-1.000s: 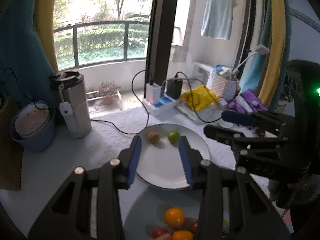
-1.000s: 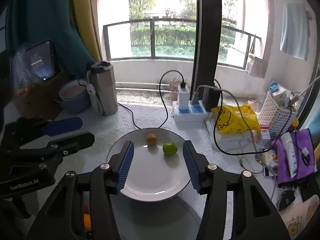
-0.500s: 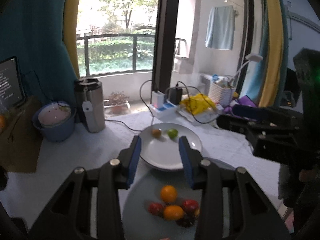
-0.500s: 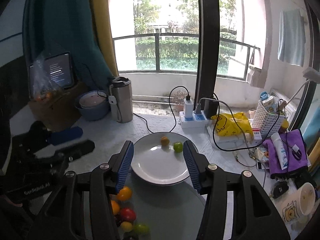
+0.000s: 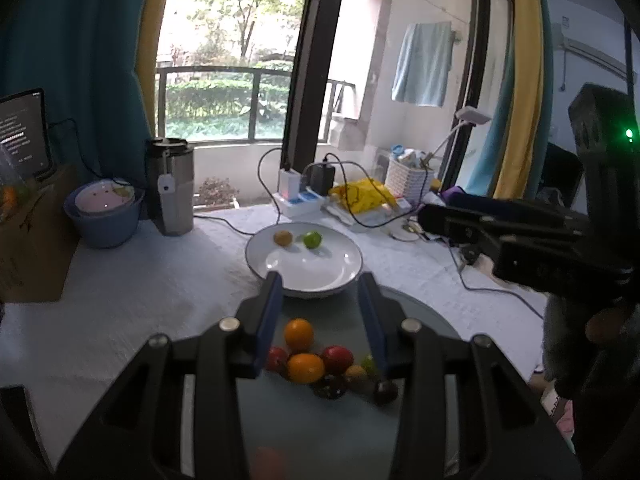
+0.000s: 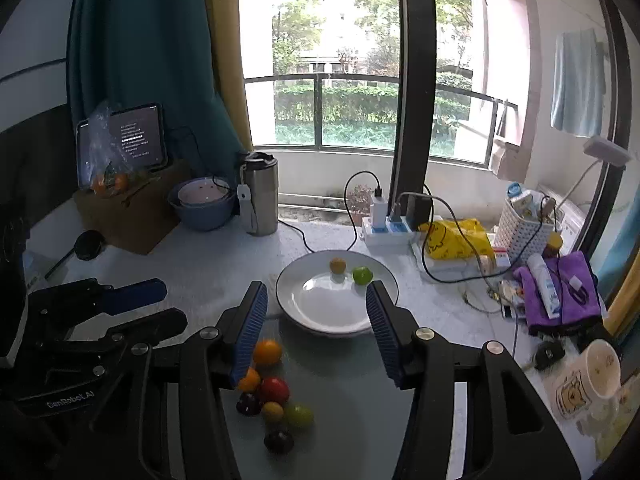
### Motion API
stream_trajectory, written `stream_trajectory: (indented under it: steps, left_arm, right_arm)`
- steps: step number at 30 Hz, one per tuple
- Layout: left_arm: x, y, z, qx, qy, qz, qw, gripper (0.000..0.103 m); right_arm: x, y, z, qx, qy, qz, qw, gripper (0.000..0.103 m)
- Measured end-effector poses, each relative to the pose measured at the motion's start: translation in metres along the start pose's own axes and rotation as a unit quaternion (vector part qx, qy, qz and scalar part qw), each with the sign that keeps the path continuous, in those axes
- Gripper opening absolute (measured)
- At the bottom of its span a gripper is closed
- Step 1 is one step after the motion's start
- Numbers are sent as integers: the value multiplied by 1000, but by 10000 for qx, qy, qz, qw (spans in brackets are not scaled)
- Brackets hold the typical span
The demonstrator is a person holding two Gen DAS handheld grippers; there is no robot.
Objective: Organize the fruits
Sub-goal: 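Move both grippers back over the fruits on the grey mat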
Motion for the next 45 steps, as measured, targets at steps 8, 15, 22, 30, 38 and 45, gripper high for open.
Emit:
stream_trajectory:
  steps: [8,15,22,30,38,45]
  left_arm:
    - [7,28,3,-223,-273,-177,9992,41]
    - [12,57,6,-285,-313,-288,9987,41]
    - [-3,101,7,-291,-272,-913,9950,41]
    - [-13,127,6,-348,-470,-1080,9924,41]
    - [-12,128,-4,-60,-683,-982,9928,1]
    - [-13,121,7,-234,-357,-1111,9929,17]
  right_arm:
    - [15,25,3,-129,94,-59,9999,54]
    - [22,51,2,-157,138,-153,9997,54]
    - [1,92,-1,-266,-2,-591,9979,54]
    - [-35,137,-9,-384,-327,-1175,9918,54]
    - [-43,142,-10,-439,-439,-1231,9905,54]
    - [-43,142,-10,-456,-502,-1238,9900,54]
Point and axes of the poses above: each gripper's, at about its wrist camera, not at the fingertips, and x roughly against the way its jaws point, z to its right, y to its underside, the point moved 8 cm from there along -x, roughly the way its jaws point, and after that the axes turned 11 degrees about -y, right-handed, at the moved point
